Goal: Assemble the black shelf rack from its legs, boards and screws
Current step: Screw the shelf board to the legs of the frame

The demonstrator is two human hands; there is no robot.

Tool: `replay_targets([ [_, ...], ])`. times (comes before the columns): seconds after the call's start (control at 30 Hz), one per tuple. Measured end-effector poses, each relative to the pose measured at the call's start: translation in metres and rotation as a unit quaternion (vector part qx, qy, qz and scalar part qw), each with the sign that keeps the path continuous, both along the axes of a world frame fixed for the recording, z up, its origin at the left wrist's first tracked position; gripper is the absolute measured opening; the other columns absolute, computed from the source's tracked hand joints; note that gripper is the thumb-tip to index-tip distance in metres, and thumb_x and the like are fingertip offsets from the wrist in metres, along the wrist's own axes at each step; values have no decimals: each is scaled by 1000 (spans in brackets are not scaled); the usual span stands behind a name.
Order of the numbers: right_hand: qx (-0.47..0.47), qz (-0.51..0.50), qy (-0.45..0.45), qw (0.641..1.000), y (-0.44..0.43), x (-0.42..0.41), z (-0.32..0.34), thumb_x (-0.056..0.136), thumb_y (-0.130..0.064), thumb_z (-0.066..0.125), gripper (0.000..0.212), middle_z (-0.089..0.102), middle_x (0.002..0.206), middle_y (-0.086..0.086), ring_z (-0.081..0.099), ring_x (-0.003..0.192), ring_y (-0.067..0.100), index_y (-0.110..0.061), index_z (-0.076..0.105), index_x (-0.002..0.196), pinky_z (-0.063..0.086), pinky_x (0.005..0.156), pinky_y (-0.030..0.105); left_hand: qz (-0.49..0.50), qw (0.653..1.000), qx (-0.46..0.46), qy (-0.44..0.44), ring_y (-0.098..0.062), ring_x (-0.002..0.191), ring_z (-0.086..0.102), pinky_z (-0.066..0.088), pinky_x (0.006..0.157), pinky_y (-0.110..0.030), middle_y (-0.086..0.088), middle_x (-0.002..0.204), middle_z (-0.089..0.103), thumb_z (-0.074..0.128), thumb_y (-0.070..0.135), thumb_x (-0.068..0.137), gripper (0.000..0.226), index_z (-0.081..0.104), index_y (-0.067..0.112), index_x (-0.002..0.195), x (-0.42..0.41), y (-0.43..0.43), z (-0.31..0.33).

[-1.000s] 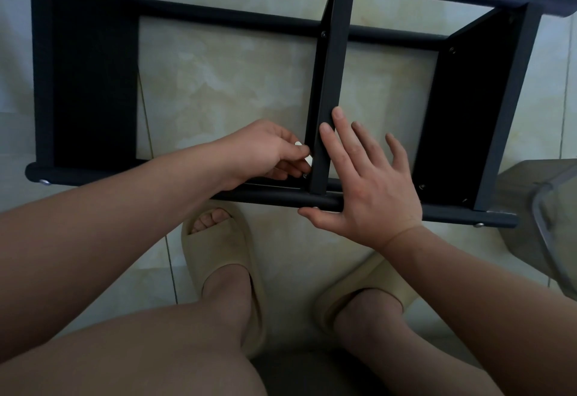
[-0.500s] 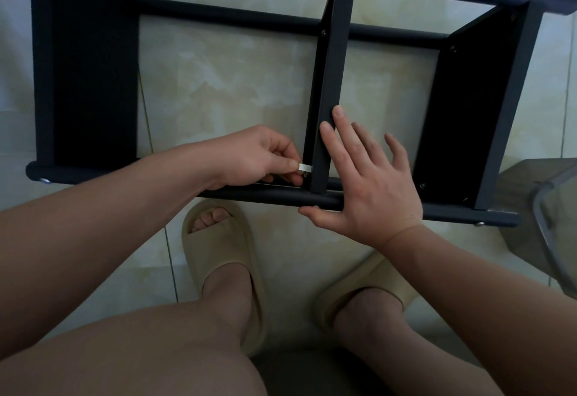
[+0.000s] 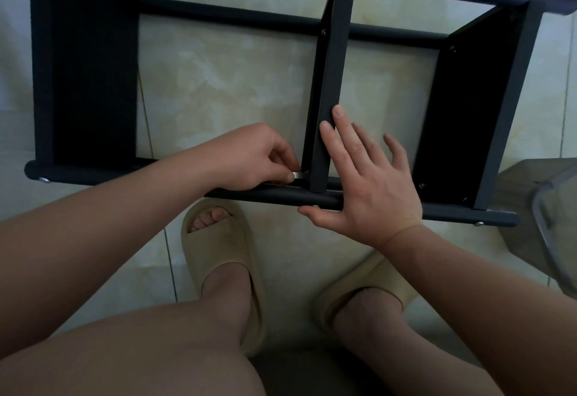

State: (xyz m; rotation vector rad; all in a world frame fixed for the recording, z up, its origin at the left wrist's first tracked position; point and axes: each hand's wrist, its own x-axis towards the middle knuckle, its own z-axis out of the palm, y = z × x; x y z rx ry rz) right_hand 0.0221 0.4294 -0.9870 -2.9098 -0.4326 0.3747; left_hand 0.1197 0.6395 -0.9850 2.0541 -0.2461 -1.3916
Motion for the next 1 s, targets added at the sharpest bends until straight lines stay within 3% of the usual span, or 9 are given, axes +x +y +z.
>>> replay_targets([
  [0.1, 2, 0, 0, 1000, 0, -1, 0, 81, -82, 48, 108, 10, 170, 3, 39, 146, 34, -18, 17, 162, 30, 112, 64, -33, 999, -8, -40, 9, 77, 65, 51, 72, -19, 18, 81, 72, 77, 30, 85, 11, 70, 37, 88, 4, -1, 3],
  [0.2, 2, 1, 2, 1000, 0, 0, 0, 82, -83, 46, 108, 8, 171, 3, 39, 146, 34, -18, 16, 162, 29, 112, 64, -28, 998, -26, -46, 4, 80, 65, 53, 76, -21, 13, 87, 71, 72, 25, 89, 12, 68, 36, 87, 9, -4, 5],
  [0.33, 3, 4, 4, 1000, 0, 0, 0, 82, -84, 43, 107, 7, 171, 3, 39, 145, 34, -18, 15, 162, 30, 112, 63, 108, 989, -53, 84, -7, 86, 68, 56, 82, -25, 5, 91, 72, 68, 14, 93, 9, 70, 23, 92, 12, -7, 5],
  [0.53, 8, 3, 2, 1000, 0, 0, -1, 83, -84, 44, 107, 7, 171, 3, 41, 144, 34, -18, 14, 162, 30, 112, 63, 308, 912, -122, 243, -19, 92, 73, 58, 76, -26, -10, 95, 72, 61, 13, 97, 5, 64, 10, 98, 2, -16, 2],
  [0.87, -8, 1, -13, 1000, 0, 0, -2, 82, -84, 44, 107, 11, 170, 3, 31, 150, 35, -19, 17, 162, 27, 113, 67, 353, 911, -100, 190, -8, 71, 71, 55, 60, -18, 2, 76, 72, 69, 19, 92, 6, 71, 13, 95, 0, -20, 2],
  [1.0, -16, 6, -15, 1000, 0, 0, -3, 82, -85, 42, 107, 10, 170, 3, 26, 152, 37, -19, 16, 162, 25, 113, 69, 313, 931, -81, 171, -9, 78, 71, 55, 74, -24, 2, 81, 74, 68, 19, 94, 10, 72, 11, 99, -1, -19, 2],
])
